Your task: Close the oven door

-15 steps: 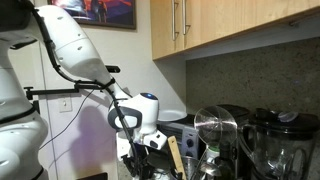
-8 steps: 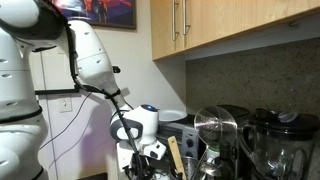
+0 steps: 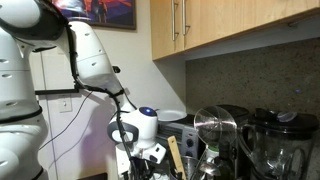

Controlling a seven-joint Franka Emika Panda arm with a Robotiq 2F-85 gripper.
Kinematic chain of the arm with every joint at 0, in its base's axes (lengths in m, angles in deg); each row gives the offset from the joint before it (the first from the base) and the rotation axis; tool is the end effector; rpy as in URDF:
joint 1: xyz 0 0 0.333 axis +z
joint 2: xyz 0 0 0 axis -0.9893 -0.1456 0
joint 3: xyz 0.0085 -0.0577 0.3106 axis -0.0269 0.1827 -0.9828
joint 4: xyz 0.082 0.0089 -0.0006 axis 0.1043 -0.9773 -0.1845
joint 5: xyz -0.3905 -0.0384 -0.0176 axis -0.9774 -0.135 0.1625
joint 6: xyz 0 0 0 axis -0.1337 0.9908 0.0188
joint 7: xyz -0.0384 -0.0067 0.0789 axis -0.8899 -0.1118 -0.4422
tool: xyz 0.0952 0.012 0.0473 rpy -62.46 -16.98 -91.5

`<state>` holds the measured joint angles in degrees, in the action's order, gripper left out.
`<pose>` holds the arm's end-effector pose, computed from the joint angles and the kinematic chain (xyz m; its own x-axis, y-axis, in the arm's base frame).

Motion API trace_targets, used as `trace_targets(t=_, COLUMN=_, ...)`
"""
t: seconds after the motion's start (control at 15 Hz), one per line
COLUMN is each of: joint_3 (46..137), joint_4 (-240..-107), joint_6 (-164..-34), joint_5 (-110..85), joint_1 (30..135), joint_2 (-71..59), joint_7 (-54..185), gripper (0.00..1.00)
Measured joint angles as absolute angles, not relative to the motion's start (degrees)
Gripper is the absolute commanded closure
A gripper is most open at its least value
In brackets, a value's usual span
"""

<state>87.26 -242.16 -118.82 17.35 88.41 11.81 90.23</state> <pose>0.3570 0.0303 0.2014 0.9961 0.0534 -0.0698 0.0392 -0.9808 -0.1911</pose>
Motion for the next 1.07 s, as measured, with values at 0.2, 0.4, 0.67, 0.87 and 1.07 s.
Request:
trace_targets(t=0.2, joint_3=86.95, joint_4=-242.62, joint_6=-118.76, joint_5=27.16, joint_1=88.42, joint_2=13.91, joint_7=99.16, gripper=0.00)
trace_targets(t=0.4, joint_3=86.95, joint_4=-243.10, joint_6=-117.74, joint_5=35.25, joint_1=88.40, joint_2=18.28, joint_7=106.30, gripper=0.00)
trace_targets(t=0.67, joint_3=85.34, joint_4=-241.75, joint_6=-117.22, joint_5=44.74, joint_1=88.59, joint_2=25.95, joint_7=110.73, gripper=0.00)
trace_targets(t=0.87, joint_3=81.54, joint_4=-239.99, joint_6=-117.60, joint_5=49.36, joint_1=88.61, joint_2=30.43, joint_7=110.87, gripper=0.00)
trace_targets(t=1.07, joint_3=77.55, joint_4=-239.65, joint_6=-118.84, joint_5=52.96, joint_1=88.57, joint_2=33.51, joint_7=110.87, gripper=0.00)
